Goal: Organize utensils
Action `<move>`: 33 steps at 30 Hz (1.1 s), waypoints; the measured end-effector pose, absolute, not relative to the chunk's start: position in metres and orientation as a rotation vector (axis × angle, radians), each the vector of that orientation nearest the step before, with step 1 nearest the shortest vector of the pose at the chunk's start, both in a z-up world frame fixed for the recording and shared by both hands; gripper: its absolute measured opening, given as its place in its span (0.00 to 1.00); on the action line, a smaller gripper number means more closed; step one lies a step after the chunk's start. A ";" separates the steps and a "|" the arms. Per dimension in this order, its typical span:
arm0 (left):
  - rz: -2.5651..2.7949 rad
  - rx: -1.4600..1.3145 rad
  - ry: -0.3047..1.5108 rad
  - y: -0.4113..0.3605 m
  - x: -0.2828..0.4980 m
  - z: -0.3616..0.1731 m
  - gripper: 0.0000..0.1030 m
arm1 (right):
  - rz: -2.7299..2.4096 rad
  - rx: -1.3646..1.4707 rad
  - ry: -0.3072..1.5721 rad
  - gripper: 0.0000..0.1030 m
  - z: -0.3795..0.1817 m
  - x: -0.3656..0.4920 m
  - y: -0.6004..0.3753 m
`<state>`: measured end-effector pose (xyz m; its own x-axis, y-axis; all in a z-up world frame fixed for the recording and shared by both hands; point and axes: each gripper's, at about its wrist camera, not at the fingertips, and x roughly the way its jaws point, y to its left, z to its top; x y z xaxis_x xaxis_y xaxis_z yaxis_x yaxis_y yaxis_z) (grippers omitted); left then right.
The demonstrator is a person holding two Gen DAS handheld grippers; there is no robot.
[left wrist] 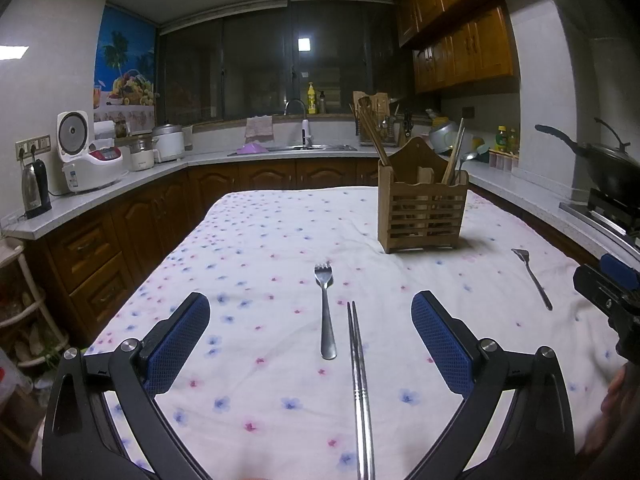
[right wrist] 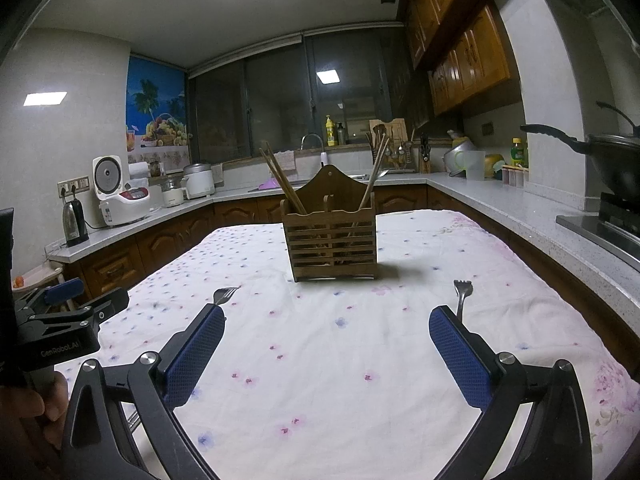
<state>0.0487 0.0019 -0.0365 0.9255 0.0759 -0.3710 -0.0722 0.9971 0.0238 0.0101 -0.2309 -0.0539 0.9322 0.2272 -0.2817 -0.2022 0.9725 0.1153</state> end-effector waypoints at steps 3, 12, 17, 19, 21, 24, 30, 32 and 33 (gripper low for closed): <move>0.075 0.009 0.381 0.003 0.049 -0.035 1.00 | 0.222 0.085 0.297 1.00 -0.054 0.010 -0.231; 0.072 0.003 0.381 0.004 0.048 -0.037 1.00 | 0.221 0.084 0.298 1.00 -0.054 0.010 -0.231; 0.074 0.006 0.382 0.003 0.049 -0.037 1.00 | 0.222 0.085 0.298 1.00 -0.054 0.010 -0.230; 0.073 0.007 0.381 0.003 0.048 -0.037 1.00 | 0.221 0.084 0.298 1.00 -0.054 0.010 -0.230; 0.073 0.007 0.380 0.004 0.048 -0.037 1.00 | 0.222 0.085 0.297 1.00 -0.054 0.010 -0.230; 0.074 0.007 0.379 0.004 0.048 -0.037 1.00 | 0.222 0.084 0.297 1.00 -0.053 0.010 -0.230; 0.073 0.007 0.379 0.004 0.048 -0.037 1.00 | 0.223 0.085 0.294 1.00 -0.053 0.010 -0.230; 0.073 0.007 0.380 0.003 0.048 -0.037 1.00 | 0.223 0.084 0.294 1.00 -0.052 0.010 -0.230; 0.072 0.007 0.380 0.003 0.048 -0.037 1.00 | 0.223 0.084 0.294 1.00 -0.052 0.010 -0.230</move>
